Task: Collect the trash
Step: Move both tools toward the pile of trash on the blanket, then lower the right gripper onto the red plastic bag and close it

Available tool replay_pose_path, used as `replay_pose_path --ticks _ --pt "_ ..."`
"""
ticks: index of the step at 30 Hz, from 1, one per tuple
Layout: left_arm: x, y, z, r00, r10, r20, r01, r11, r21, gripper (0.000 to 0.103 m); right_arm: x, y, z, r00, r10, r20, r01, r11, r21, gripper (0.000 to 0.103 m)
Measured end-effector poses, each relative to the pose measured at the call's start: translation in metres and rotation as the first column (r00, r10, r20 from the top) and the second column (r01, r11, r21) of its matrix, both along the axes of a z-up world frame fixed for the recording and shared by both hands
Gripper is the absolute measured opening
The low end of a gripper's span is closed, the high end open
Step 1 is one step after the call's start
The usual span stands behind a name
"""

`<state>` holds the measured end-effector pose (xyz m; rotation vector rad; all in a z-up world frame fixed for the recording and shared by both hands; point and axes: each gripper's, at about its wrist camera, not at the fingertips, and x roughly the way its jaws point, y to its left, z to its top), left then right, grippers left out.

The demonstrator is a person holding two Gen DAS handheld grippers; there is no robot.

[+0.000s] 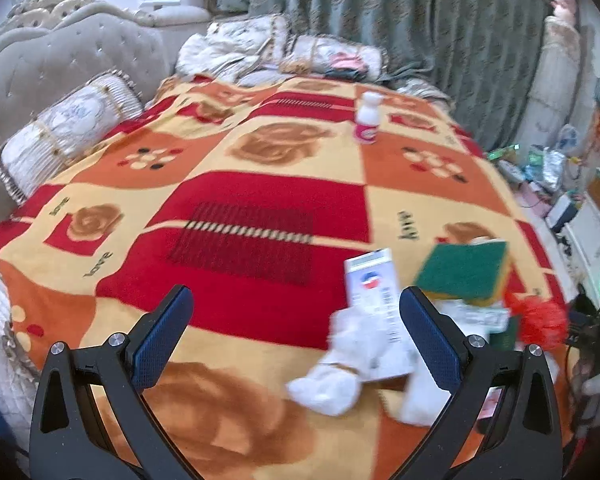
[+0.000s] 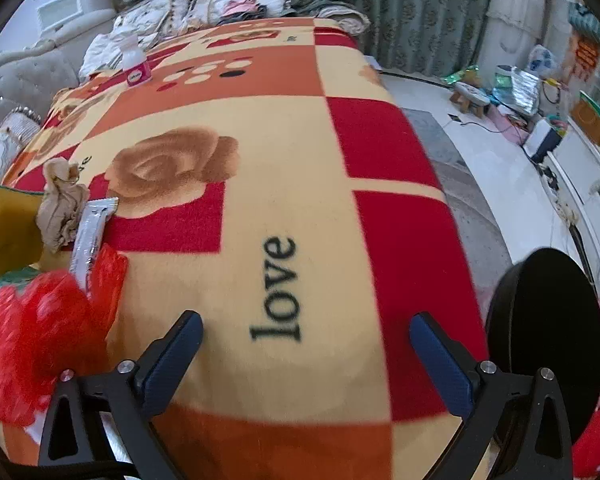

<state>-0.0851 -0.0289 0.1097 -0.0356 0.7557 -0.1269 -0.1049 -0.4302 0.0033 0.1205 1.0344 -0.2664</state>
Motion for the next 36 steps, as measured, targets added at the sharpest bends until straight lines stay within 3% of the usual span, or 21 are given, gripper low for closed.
replay_pose_path --ticks 9,15,24,36 --pt "-0.021 -0.046 0.029 0.992 -0.103 0.067 0.107 0.993 -0.054 0.102 -0.040 0.022 0.074 0.981 0.003 0.194 0.012 0.997 -0.073 0.103" --pt "-0.033 -0.073 0.042 0.984 -0.129 0.122 0.132 0.991 -0.023 0.102 -0.047 0.048 0.110 0.956 0.049 0.290 -0.021 0.995 -0.097 0.103" --pt "-0.042 -0.087 0.048 0.977 -0.133 0.164 0.136 0.991 -0.008 0.102 -0.053 0.076 0.132 0.920 0.101 0.379 -0.054 0.990 -0.134 0.103" --pt "-0.043 -0.091 0.050 0.976 -0.131 0.177 0.135 0.991 -0.011 0.102 -0.056 0.088 0.140 0.904 0.119 0.412 -0.072 0.989 -0.129 0.103"
